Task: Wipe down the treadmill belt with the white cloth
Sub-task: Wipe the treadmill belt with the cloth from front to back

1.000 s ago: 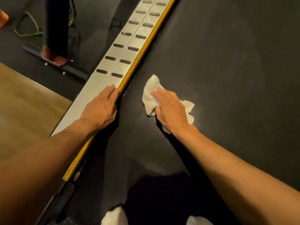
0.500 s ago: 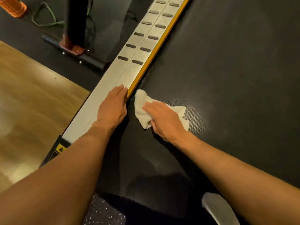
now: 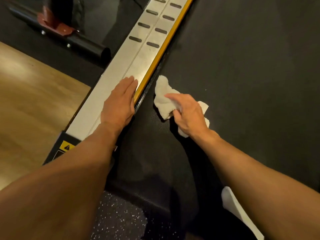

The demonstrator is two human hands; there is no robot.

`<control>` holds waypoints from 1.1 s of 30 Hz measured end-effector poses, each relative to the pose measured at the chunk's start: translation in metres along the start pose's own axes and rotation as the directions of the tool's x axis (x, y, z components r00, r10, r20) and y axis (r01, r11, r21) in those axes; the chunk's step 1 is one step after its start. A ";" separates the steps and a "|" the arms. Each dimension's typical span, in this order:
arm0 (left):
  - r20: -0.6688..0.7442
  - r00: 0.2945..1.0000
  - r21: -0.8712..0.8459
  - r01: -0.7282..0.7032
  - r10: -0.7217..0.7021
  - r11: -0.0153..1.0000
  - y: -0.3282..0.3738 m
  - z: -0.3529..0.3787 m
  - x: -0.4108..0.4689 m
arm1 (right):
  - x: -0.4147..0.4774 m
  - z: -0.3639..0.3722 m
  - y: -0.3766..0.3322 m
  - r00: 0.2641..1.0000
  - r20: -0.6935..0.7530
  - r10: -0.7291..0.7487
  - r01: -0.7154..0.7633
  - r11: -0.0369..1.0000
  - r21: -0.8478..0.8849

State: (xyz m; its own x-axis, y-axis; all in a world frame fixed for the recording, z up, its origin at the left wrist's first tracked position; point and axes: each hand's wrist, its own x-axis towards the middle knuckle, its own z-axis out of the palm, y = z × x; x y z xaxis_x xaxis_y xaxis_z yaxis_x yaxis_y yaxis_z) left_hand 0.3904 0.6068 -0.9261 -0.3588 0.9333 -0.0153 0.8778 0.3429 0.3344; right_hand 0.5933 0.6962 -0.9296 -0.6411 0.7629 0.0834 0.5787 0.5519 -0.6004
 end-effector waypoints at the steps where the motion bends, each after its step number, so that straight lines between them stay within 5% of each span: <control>1: -0.004 1.000 0.002 -0.004 0.004 1.000 -0.001 0.000 0.000 | 0.008 0.000 0.001 0.999 -0.021 0.028 -0.028 0.999 -0.022; 5: 0.006 1.000 0.026 -0.028 0.028 0.999 -0.001 -0.001 0.000 | 0.014 0.008 -0.007 0.995 -0.064 0.076 -0.081 0.993 -0.080; 11: 0.022 1.000 0.072 -0.013 0.011 0.997 0.000 -0.001 0.001 | -0.032 0.012 -0.025 0.994 0.039 -0.103 0.103 0.995 0.006; 16: 0.027 0.999 0.060 -0.027 0.026 0.998 -0.002 -0.001 -0.001 | -0.009 0.003 -0.024 0.981 -0.107 0.164 -0.171 0.984 -0.056; 20: 0.033 0.999 0.062 -0.015 0.013 0.998 -0.004 0.000 0.000 | -0.008 0.016 -0.032 0.987 -0.041 0.158 -0.163 0.976 -0.142; 26: 0.021 1.000 0.086 -0.014 0.012 0.996 -0.002 0.003 0.002 | -0.046 0.013 -0.045 0.999 0.033 0.024 -0.024 1.000 -0.005; 30: -0.031 0.998 0.075 -0.045 0.048 0.996 -0.001 0.004 0.000 | -0.006 0.001 -0.019 0.979 -0.175 0.109 -0.115 0.993 -0.027; 33: -0.041 0.999 0.060 -0.030 0.033 0.998 0.001 0.001 0.001 | 0.002 0.009 -0.022 0.974 -0.153 0.167 -0.182 0.979 -0.087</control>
State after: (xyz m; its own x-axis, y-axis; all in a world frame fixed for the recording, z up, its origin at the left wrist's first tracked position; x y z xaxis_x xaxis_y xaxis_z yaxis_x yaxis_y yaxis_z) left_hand 0.3914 0.6080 -0.9270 -0.3425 0.9389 0.0342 0.9057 0.3202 0.2779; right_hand 0.5752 0.6826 -0.9234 -0.4506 0.8868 0.1028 0.7273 0.4314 -0.5338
